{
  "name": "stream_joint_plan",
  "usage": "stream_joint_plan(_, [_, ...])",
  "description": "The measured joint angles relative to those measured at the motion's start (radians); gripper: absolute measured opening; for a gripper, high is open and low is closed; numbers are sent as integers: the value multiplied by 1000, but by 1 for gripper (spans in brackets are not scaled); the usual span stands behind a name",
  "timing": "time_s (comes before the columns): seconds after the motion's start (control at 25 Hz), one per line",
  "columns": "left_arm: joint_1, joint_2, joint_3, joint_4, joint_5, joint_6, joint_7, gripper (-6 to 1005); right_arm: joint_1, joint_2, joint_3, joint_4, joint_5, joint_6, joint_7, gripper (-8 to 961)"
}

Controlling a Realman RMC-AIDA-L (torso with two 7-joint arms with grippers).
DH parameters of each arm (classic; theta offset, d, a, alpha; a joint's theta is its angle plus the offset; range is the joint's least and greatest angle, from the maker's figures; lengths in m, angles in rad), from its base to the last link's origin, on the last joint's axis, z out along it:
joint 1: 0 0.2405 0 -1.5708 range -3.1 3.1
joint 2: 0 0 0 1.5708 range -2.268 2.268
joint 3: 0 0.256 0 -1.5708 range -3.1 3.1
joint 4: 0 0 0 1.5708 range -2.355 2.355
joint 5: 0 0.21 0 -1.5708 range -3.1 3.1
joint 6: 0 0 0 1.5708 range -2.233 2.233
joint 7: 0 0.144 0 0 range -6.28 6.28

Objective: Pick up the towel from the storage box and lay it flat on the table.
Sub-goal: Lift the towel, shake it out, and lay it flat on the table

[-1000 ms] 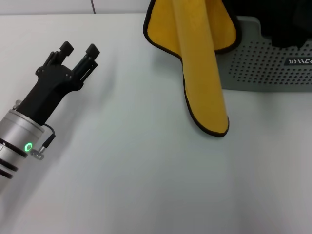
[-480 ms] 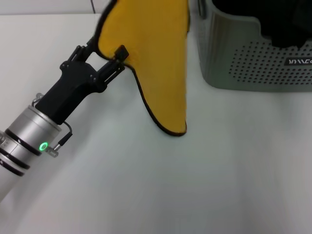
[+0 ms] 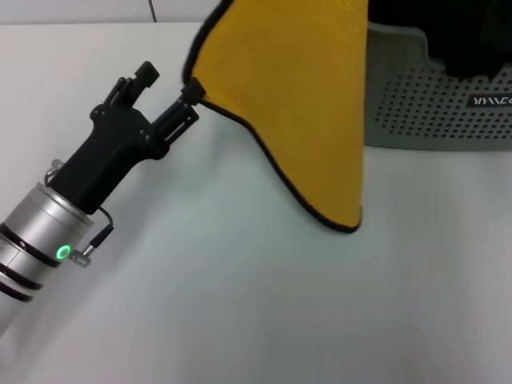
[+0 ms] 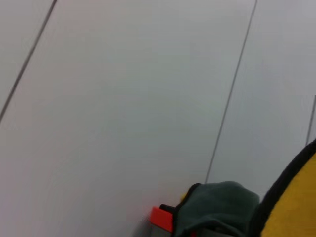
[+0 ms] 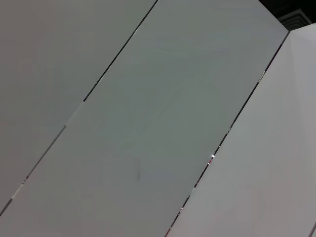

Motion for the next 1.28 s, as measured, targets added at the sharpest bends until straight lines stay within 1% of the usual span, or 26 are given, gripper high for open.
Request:
stream_joint_plan(0.28, [-6, -1, 38, -2, 26, 36, 8, 855, -1, 3, 2, 0, -1, -2, 0, 9])
stream_joint_plan(0.52, [-11, -1, 37, -2, 26, 12, 9, 680, 2, 6, 3, 1, -1, -12, 1, 8])
stream_joint_plan(0.72, [-11, -1, 40, -4, 30, 2, 9, 448, 3, 7, 3, -4, -1, -13, 1, 8])
stream_joint_plan(0.96, [-11, 1, 41, -9, 54, 9, 4, 401, 5, 8, 4, -8, -1, -9, 0, 8])
stream_joint_plan(1.28, [-12, 4, 41, -2, 111, 57, 2, 399, 15, 7, 8, 2, -1, -5, -5, 9])
